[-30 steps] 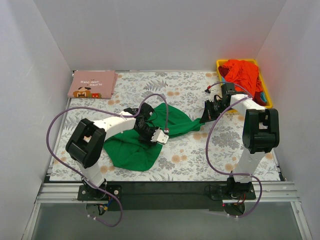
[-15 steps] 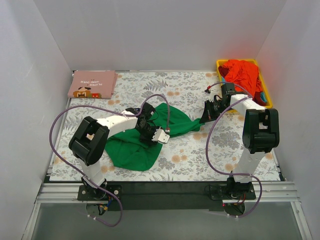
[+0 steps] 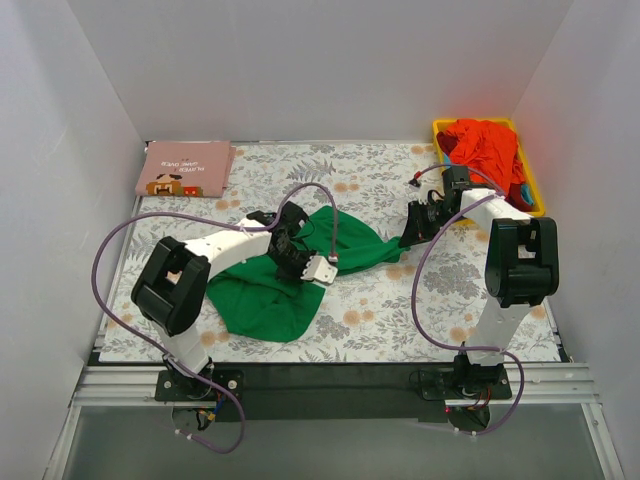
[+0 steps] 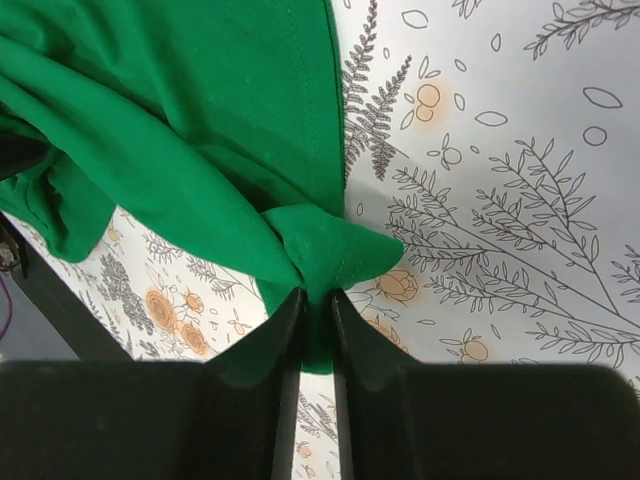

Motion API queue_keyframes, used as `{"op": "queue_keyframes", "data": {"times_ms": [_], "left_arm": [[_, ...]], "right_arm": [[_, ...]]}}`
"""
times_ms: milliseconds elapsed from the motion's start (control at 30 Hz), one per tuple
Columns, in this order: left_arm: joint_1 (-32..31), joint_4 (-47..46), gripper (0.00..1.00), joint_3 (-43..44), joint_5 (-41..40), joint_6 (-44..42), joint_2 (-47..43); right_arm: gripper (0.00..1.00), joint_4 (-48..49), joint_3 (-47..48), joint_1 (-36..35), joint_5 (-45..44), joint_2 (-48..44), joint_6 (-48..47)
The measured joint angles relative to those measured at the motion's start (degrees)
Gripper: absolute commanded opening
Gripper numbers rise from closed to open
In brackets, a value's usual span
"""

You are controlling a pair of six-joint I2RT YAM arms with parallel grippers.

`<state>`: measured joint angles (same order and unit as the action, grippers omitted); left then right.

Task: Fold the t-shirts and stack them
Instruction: Flatten the tshirt out

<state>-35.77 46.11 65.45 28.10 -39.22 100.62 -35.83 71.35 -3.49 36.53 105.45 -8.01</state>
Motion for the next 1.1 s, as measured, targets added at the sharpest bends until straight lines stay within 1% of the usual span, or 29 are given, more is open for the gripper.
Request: {"op": "queue_keyframes", "data": {"times_ms": [33, 67, 133, 200, 267, 400, 467, 567, 667, 767, 867, 1100], "left_arm": [[0.2, 0.2, 0.0, 0.1, 0.2, 0.2, -0.3], [0.4, 0.4, 0.0, 0.2, 0.5, 0.5, -0.6], [1.3, 0.8, 0.0, 0.9, 1.2, 1.5, -1.1], [2.8, 1.0, 0.0, 2.2, 2.1, 2.6, -1.3], [5.3, 1.0, 0.0, 3.7, 3.2, 3.7, -1.3], [9.7, 0.5, 0.0, 5.3, 4.9, 5.7, -1.6], [11.5, 0.3, 0.0, 5.5, 5.6, 6.6, -1.6], [12.9, 0.0, 0.0, 5.5, 6.6, 7.6, -1.6], [14.0, -0.5, 0.0, 5.5, 7.7, 8.6, -1.6], [14.7, -0.8, 0.0, 6.0, 8.7, 9.7, -1.1], [15.2, -1.4, 0.0, 6.7, 9.3, 10.6, -0.5], [16.1, -1.9, 0.0, 6.7, 10.9, 12.5, -0.5]], "right_arm": [[0.34, -0.1, 0.0, 0.0, -0.1, 0.0, -0.2], [0.44, -0.1, 0.0, 0.0, -0.3, 0.0, -0.6], [0.53, -0.4, 0.0, 0.2, -0.9, -0.1, -2.0], [0.6, -0.9, 0.1, 0.7, -1.7, -0.3, -3.9], [0.6, -2.3, 0.7, 1.7, -2.4, -0.5, -6.1], [0.53, -4.6, 3.6, 3.8, -4.3, -1.0, -11.9], [0.45, -5.2, 4.1, 4.6, -5.0, -1.8, -15.5], [0.42, -6.6, 3.6, 4.7, -5.1, -3.5, -22.3], [0.43, -5.9, -0.3, 4.5, -5.2, -6.8, -31.0], [0.5, -1.8, -7.5, 4.4, -5.1, -11.4, -38.8], [0.52, 2.8, -13.1, 4.0, -5.0, -14.3, -44.5], [0.53, 11.4, -17.3, 0.1, -5.5, -14.2, -50.3]]}}
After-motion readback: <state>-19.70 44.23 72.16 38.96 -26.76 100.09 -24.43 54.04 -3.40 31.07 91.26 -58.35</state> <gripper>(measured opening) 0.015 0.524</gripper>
